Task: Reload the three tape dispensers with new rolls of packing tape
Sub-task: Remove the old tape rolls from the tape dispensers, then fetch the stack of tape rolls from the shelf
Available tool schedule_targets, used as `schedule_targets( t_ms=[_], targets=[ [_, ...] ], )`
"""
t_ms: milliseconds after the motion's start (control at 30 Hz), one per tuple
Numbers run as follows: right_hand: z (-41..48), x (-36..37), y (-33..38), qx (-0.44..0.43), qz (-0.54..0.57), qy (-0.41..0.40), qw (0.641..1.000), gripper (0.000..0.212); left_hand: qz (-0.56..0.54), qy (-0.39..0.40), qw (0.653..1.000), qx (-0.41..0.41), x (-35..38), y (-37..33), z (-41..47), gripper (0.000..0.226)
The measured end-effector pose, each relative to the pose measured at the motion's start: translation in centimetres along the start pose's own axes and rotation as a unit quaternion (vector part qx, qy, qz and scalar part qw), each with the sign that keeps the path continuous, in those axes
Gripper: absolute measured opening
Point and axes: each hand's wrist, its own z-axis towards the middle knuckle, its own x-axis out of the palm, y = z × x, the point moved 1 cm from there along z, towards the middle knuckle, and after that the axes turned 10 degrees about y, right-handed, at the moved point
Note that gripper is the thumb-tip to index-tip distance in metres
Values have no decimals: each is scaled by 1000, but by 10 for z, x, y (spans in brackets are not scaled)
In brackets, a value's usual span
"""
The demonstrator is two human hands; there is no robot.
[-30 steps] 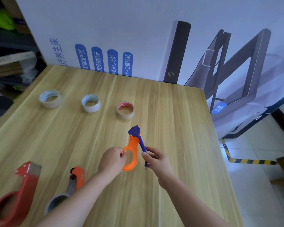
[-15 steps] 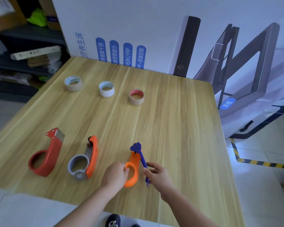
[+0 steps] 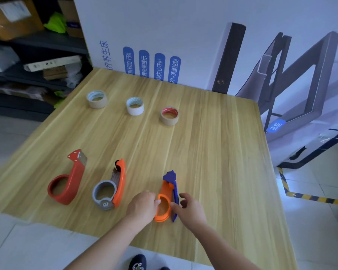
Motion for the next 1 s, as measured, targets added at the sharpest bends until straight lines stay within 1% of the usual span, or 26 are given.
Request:
schedule_targets(
  t_ms=[67,167,233,367,467,567,667,767,867,1000],
  targets=[
    [-1,-5,12,-17,-63,-17,998,59,22,-19,1000,-1,-15,5,-4,33],
    [-3,-12,37,-59,-136,-28,989,49,68,-61,996,-3,-42,15,-14,30],
    [-4,-15,57,-89,-193,-27,977,45,102,-86,991,-9,-60,24,-24,28],
    [-10,-12,101,-158,-309,-29,937,51,134,-112,983,-54,-98,46,-46,27],
    [-16,-3,138,-209,-371,-27,904,53,169,-153,971,-68,-127,67,-67,24],
    [-24,12,177,-257,-402,-25,878,50,188,-188,960,-93,-151,93,-90,24],
    [-32,30,215,-295,-434,-32,851,45,172,-215,954,-117,-174,120,-111,23],
    [-40,52,254,-327,-463,-39,823,49,171,-224,950,-138,-197,153,-131,23],
    [-49,79,295,-359,-468,-50,806,52,160,-233,947,-155,-221,190,-151,21],
    [-62,122,347,-390,-475,-67,786,52,151,-270,940,-143,-255,240,-180,18]
  ],
)
